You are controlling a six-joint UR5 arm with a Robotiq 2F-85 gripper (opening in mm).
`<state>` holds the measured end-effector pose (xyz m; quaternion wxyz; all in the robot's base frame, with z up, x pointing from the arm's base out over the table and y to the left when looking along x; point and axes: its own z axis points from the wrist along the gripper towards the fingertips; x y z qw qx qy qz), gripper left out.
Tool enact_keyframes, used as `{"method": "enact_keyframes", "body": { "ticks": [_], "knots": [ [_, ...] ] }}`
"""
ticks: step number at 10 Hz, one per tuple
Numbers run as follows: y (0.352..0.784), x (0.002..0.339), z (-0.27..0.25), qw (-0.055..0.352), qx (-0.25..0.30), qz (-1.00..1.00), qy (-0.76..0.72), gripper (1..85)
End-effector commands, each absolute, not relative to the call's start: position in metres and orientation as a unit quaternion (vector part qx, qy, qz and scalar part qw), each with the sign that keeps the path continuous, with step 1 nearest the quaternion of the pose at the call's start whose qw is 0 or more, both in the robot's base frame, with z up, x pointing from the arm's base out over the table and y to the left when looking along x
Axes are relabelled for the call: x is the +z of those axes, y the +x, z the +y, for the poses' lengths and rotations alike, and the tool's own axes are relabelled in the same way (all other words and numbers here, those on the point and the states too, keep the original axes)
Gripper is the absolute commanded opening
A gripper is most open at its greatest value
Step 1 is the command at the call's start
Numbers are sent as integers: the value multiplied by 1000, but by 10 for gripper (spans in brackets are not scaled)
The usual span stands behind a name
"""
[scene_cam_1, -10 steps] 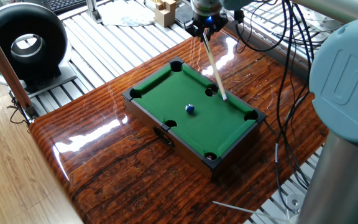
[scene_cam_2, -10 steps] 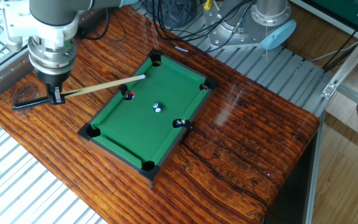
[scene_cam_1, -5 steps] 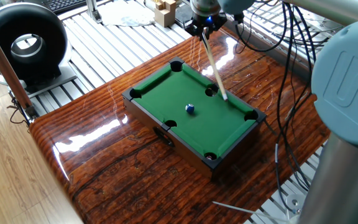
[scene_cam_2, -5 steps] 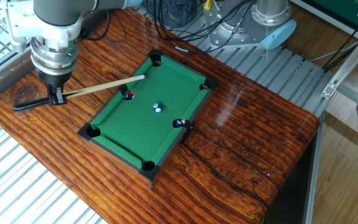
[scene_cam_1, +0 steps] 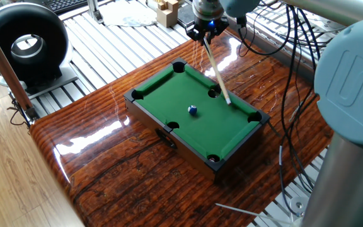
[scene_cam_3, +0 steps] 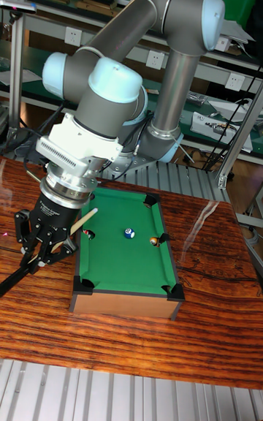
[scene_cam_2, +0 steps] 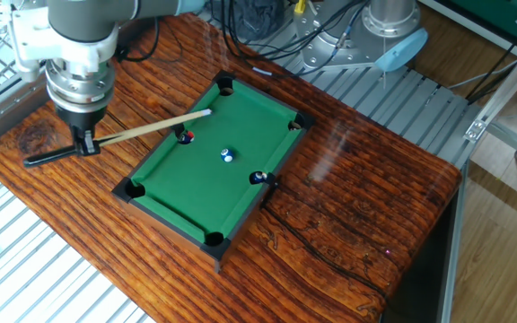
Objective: Hit the pool ball
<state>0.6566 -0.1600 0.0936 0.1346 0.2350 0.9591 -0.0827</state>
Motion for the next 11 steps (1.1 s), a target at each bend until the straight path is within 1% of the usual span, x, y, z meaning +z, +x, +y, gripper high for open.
{"method": "enact_keyframes", "body": {
  "ticks": [1, 5, 7, 9, 11],
  "knots": [
    [665, 104, -163, 120, -72, 960, 242, 10],
    [686, 124, -173, 112, -65, 958, 257, 10],
    [698, 130, -169, 122, -62, 951, 276, 10],
    [713, 127, -173, 140, -74, 950, 267, 10],
    [719, 124, -164, 139, -64, 953, 261, 10]
  ]
}}
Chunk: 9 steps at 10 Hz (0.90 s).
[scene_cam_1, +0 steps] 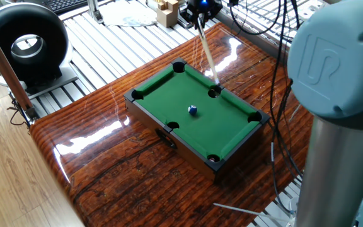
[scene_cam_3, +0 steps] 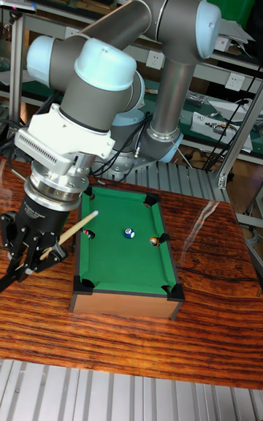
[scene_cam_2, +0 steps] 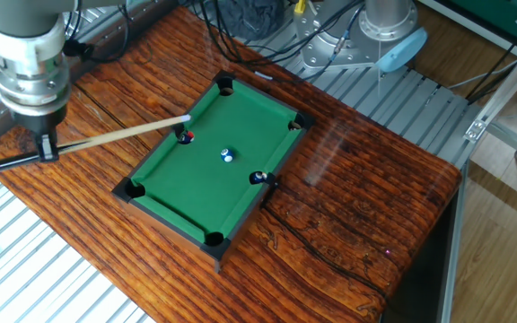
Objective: Hit the pool ball
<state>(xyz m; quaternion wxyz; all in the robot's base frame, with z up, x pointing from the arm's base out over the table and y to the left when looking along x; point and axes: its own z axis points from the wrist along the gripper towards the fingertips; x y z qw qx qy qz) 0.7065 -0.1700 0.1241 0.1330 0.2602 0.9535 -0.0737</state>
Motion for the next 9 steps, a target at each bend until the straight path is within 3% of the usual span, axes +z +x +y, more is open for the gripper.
{"method": "enact_keyframes", "body": {
  "ticks": [1, 9],
  "knots": [
    [723, 123, -159, 143, -62, 952, 263, 10],
    [757, 130, -146, 181, -60, 948, 254, 10]
  ]
}}
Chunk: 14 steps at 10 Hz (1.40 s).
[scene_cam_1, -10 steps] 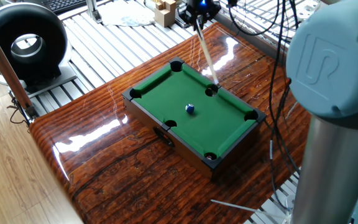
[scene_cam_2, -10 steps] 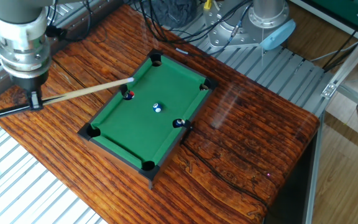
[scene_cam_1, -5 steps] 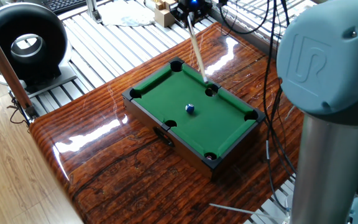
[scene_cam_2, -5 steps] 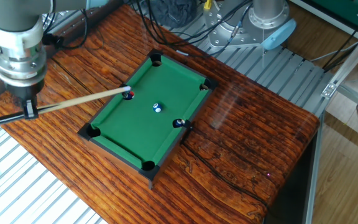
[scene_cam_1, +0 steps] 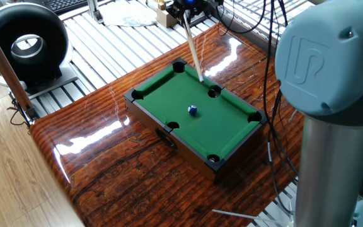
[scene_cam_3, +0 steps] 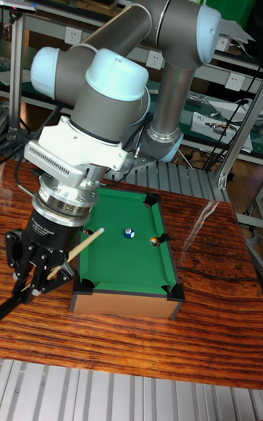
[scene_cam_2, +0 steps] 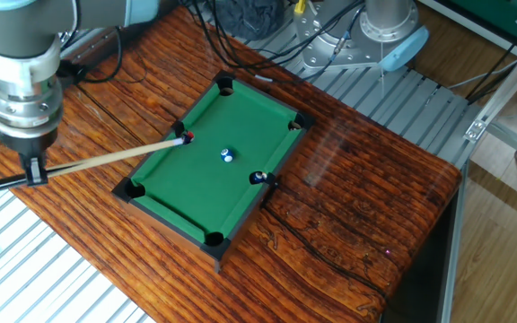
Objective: Hit the pool ball
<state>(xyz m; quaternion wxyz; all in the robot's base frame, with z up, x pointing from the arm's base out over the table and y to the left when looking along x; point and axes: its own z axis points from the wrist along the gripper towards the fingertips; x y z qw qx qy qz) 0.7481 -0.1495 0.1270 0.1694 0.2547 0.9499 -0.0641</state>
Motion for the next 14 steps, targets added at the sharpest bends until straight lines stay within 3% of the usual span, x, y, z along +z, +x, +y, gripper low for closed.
{"method": "enact_keyframes", "body": {
  "ticks": [1, 10, 14],
  "knots": [
    [760, 131, -145, 187, -58, 947, 254, 10],
    [757, 98, -122, 185, -47, 945, 264, 10],
    [752, 102, -117, 178, -38, 945, 273, 10]
  ]
}}
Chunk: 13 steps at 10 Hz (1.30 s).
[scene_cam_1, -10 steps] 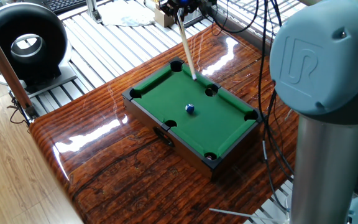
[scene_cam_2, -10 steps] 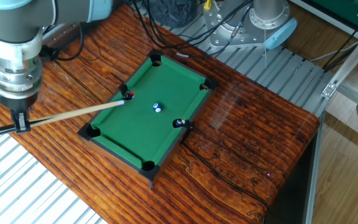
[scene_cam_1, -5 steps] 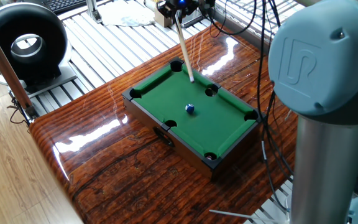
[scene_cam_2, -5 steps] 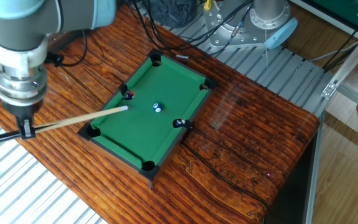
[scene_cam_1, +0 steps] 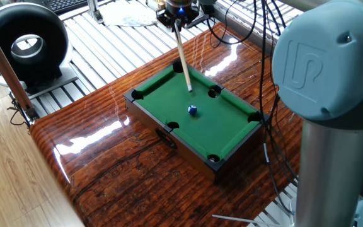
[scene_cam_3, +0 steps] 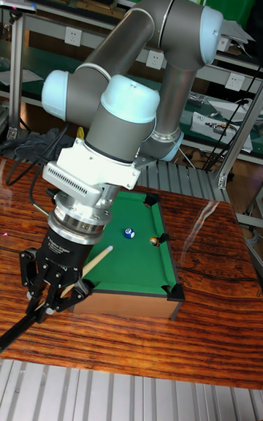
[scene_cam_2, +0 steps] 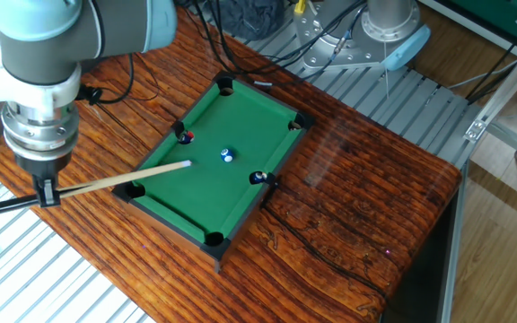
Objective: Hit the pool ball
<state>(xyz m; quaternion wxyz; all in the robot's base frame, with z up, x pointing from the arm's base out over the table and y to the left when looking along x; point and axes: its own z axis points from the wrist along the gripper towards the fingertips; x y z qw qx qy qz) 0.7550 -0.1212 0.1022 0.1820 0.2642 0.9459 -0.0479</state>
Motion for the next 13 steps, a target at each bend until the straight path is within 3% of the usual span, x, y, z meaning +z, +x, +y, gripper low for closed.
{"method": "enact_keyframes", "body": {
  "ticks": [1, 5, 8, 13],
  "knots": [
    [752, 104, -119, 174, -38, 945, 273, 10],
    [753, 104, -122, 173, -40, 945, 275, 10],
    [743, 104, -133, 155, -74, 958, 227, 10],
    [742, 103, -130, 151, -71, 962, 214, 10]
  ]
}}
